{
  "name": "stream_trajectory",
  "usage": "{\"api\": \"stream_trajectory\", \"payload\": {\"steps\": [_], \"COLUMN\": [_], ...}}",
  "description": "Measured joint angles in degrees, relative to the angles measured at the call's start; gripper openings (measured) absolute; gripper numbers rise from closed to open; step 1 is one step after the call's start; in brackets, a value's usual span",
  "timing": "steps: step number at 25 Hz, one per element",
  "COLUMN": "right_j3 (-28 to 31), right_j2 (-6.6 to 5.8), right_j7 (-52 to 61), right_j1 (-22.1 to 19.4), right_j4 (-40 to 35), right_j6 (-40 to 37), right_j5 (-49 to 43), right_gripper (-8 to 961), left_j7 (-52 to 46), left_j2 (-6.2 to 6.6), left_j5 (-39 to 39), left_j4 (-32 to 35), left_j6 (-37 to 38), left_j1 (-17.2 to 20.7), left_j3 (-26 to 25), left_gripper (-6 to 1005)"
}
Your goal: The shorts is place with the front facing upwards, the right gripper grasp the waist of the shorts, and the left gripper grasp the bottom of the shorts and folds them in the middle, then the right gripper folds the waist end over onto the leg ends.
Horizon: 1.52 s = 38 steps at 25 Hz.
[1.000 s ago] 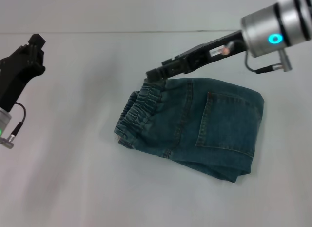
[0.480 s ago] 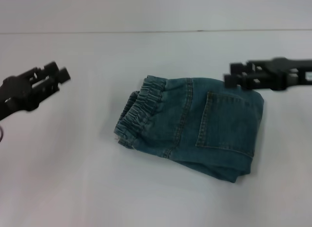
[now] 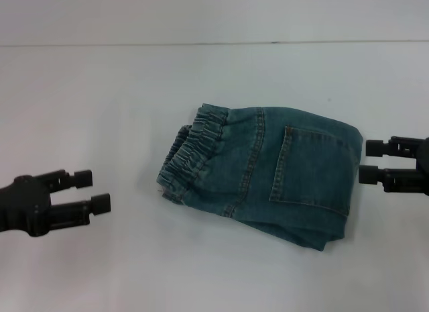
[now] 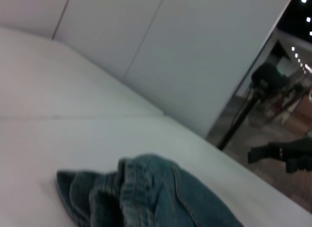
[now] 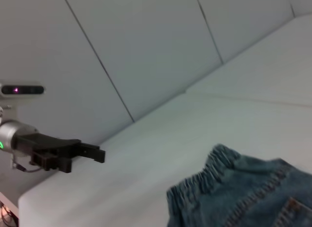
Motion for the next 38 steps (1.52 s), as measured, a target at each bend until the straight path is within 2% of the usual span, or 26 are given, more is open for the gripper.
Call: {"api": "stream_trajectory", "payload": {"steps": [1,9,26,38], "right_j3": [0.18,3.14,2.97,3.09], "right_j2": [0.02,-0.02,-0.06,0.5], "right_j7": [-0.53,-0.84,-0.79,-0.53], "right_j1": [-0.34,-0.29,1.2,2.34], "right_j4": [0.05,0.1,0.0,0.0], "right_j6": [0.11,0.41,1.78,1.85], "right_j5": [-0.5,-4.97,-7.82,-9.98], "right_gripper": [828,826,826,826], "left_j7": [-0.08,-0.84,-1.55,-1.72], "left_j2": [-0.02,-0.03,-0.17,-0.16], "left_j5": [0.61,2.18,2.18,2.18], "left_j4": [0.06,0.16,-0.07,0.01], "left_j6": [0.0,-0.12,-0.55,-0.14], "left_j1": [-0.04,-0.31,-1.41,-1.5], "left_j3": [0.12,0.64,2.52,2.82], "left_gripper": [829,829,830,830]}}
